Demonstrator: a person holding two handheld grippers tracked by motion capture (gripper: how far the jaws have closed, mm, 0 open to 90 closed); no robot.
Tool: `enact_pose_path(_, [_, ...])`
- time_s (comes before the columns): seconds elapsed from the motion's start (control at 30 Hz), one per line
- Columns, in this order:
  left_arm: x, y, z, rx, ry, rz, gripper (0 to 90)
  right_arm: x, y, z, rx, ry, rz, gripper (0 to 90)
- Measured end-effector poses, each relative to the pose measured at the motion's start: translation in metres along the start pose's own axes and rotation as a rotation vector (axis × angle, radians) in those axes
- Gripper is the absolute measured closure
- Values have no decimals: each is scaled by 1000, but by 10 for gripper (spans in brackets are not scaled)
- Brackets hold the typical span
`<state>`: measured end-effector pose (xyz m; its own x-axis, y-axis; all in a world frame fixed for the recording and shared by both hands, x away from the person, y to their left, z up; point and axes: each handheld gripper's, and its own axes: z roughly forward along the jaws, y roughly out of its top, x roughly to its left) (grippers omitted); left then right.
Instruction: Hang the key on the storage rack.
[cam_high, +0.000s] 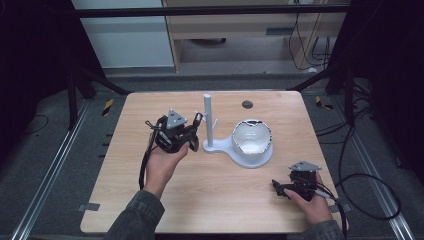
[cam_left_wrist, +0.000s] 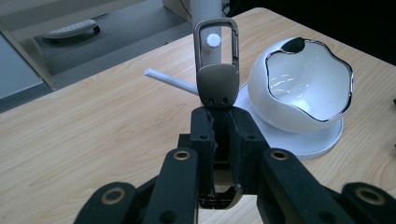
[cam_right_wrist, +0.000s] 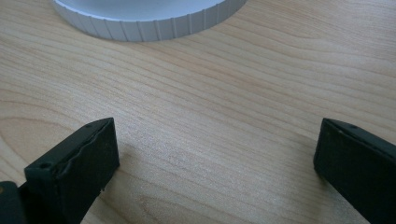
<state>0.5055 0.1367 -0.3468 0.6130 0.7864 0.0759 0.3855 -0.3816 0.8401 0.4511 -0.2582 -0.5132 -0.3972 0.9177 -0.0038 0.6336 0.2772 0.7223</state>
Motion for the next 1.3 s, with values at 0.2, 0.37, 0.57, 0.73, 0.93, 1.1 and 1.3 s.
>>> enact_pose_path(0.2, [-1, 2, 3, 1, 1, 1, 806, 0, 0, 0, 0, 0, 1, 5])
enact_pose_path(0.37, [-2, 3, 6, 4, 2, -1, 806, 0, 0, 0, 0, 0, 1, 5])
enact_pose_path(0.57, [-2, 3, 8, 8, 2, 1, 806, 0, 0, 0, 0, 0, 1, 5])
enact_pose_path(0.73, [-1, 3, 10, 7, 2, -3, 806, 0, 0, 0, 0, 0, 0, 5])
enact_pose_path(0.93, [-2, 3, 11, 12, 2, -2, 806, 0, 0, 0, 0, 0, 1, 5])
enact_pose_path(1.1, [-1, 3, 13, 14, 3, -5, 806, 0, 0, 0, 0, 0, 1, 4])
enact_pose_path(1.3, [-1, 2, 16, 12, 2, -9, 806, 0, 0, 0, 0, 0, 1, 4])
